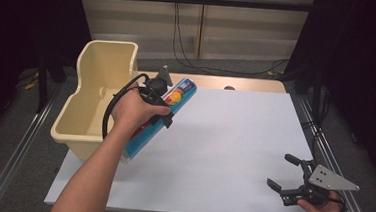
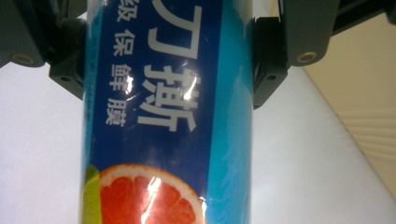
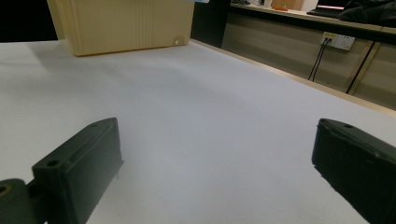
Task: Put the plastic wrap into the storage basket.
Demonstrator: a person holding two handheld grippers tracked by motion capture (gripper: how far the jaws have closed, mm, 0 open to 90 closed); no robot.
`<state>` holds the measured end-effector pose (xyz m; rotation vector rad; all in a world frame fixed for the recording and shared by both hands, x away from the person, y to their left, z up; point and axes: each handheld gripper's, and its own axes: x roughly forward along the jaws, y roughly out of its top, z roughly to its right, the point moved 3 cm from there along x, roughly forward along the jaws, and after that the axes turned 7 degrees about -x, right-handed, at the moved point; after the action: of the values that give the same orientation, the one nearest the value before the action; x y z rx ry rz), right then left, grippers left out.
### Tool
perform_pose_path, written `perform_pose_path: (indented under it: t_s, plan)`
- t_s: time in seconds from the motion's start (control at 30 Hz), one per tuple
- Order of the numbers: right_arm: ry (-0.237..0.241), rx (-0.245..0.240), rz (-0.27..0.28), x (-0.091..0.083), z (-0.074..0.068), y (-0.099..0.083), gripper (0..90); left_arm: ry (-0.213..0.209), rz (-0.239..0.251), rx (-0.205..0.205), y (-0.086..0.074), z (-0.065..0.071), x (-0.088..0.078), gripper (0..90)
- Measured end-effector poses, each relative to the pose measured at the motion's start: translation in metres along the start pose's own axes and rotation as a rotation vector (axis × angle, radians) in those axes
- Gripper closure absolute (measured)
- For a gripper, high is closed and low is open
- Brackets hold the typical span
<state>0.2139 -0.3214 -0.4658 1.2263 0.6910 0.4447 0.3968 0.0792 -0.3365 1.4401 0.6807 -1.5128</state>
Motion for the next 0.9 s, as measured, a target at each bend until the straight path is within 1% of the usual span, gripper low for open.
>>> perform_pose_path:
  t_s: [0.13,0.27,0.33,0.4,0.5,0.53,0.57,0.6,0.63,0.67,0.7,0.83,0.87,0.9]
  plan:
    - [0.006,0.001,0.0,0.0,0.0,0.0,0.8,0.009,0.015,-0.018,0.001,-0.002,-0.008,32.1]
    - [-0.002,-0.001,0.0,0.0,0.001,-0.001,0.7,0.002,0.023,-0.059,0.0,-0.004,-0.019,32.1]
    - [0.0,0.0,0.002,0.0,0.001,0.0,0.8,0.004,0.026,-0.062,0.0,-0.005,-0.021,32.1]
    - [0.004,0.003,0.004,0.0,0.0,0.0,0.8,0.007,0.034,-0.076,-0.001,-0.009,-0.027,32.1]
    - [0.008,0.004,0.004,0.0,0.0,0.0,0.8,0.009,0.039,-0.085,-0.002,-0.011,-0.031,32.1]
    - [0.008,0.005,0.005,0.001,0.0,0.0,0.8,0.014,0.042,-0.091,-0.003,-0.012,-0.033,32.1]
    - [0.004,0.002,0.005,0.001,0.0,0.0,0.8,0.011,0.045,-0.106,-0.004,-0.014,-0.037,32.1]
    - [0.004,0.002,0.005,0.001,0.0,0.0,0.8,0.011,0.045,-0.106,-0.004,-0.014,-0.037,32.1]
    - [0.002,0.001,0.004,0.001,0.0,0.0,0.9,0.007,0.05,-0.12,-0.005,-0.015,-0.04,32.1]
    - [0.003,0.002,0.007,0.001,0.0,0.0,0.8,0.008,0.049,-0.11,-0.005,-0.016,-0.041,32.1]
    - [0.004,0.004,0.005,0.0,0.0,0.0,0.9,0.005,0.053,-0.135,-0.005,-0.016,-0.043,32.1]
    - [0.009,0.006,0.006,0.0,0.0,0.0,0.8,0.006,0.06,-0.151,-0.007,-0.021,-0.05,32.1]
    - [0.008,0.008,0.007,0.0,0.0,0.0,0.8,0.003,0.067,-0.165,-0.007,-0.021,-0.05,32.1]
    - [0.009,0.007,0.007,0.0,0.0,0.0,0.9,0.013,0.069,-0.173,-0.008,-0.024,-0.052,32.1]
